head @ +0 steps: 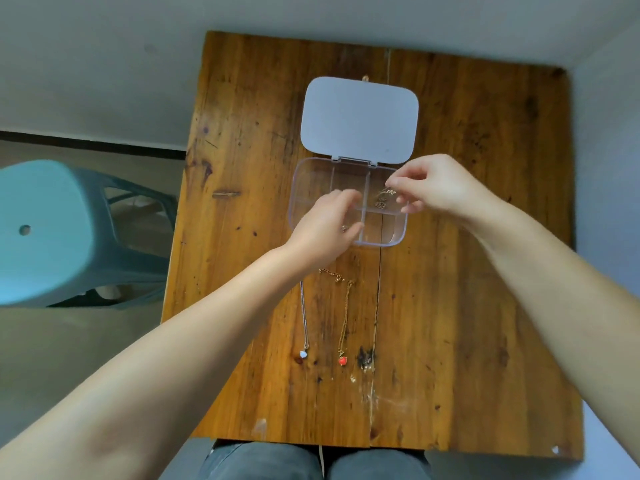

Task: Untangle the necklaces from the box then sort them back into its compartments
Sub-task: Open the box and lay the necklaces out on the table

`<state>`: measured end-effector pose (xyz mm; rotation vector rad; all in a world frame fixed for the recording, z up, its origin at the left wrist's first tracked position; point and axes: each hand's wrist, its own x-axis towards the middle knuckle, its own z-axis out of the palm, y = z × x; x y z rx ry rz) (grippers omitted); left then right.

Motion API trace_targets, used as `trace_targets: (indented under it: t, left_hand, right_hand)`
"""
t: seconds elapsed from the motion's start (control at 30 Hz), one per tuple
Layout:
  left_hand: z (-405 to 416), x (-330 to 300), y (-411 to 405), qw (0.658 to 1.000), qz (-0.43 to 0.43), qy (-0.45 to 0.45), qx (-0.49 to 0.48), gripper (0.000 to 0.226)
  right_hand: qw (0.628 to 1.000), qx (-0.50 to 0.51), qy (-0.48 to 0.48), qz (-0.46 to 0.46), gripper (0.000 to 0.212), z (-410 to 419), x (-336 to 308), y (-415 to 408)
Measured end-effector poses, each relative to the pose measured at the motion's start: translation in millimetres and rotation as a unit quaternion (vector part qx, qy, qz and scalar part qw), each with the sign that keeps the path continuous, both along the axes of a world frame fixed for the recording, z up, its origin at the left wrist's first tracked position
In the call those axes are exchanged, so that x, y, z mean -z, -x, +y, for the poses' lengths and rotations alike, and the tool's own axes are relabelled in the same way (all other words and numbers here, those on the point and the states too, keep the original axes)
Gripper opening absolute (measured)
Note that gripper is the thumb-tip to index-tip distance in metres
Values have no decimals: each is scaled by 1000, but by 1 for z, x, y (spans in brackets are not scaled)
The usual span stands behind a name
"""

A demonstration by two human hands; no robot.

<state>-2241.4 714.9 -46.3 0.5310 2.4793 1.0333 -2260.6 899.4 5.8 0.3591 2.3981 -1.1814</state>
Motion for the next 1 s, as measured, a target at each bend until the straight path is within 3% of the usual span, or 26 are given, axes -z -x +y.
trace_targets:
  t: [0.07, 0.13, 0.2, 0.47, 0.7, 0.8, 0.87, 1.0]
  left_hand:
    - [15, -19, 2, 999, 5, -54, 0, 50]
    - [31, -38, 3, 994, -44, -96, 28, 38]
    - [41, -51, 0, 987, -110, -110, 48, 22]
    - [36, -46, -9, 956, -245, -159, 33, 32]
    - [46, -33, -16, 950, -297, -44, 81, 34]
    - [57, -31, -26, 934, -345, -81, 33, 32]
    - [68, -28, -34, 926, -360, -109, 9, 30]
    - [85, -11, -54, 931, -357, -72, 17, 26]
  right_hand:
    - [989, 47, 140, -25, 8, 10, -20, -14]
    - [972, 70, 222, -18, 10, 20, -35, -28]
    - [961, 96, 261, 3, 11, 32, -43, -43]
    - [860, 255, 441, -42, 11, 69, -25, -129]
    - [860, 337, 380, -55, 20, 55, 5, -196]
    - [877, 349, 308, -117, 18, 39, 23, -224]
    - [855, 386, 305, -163, 16, 25, 37, -241]
    - [822, 435, 302, -212, 16, -4, 62, -262]
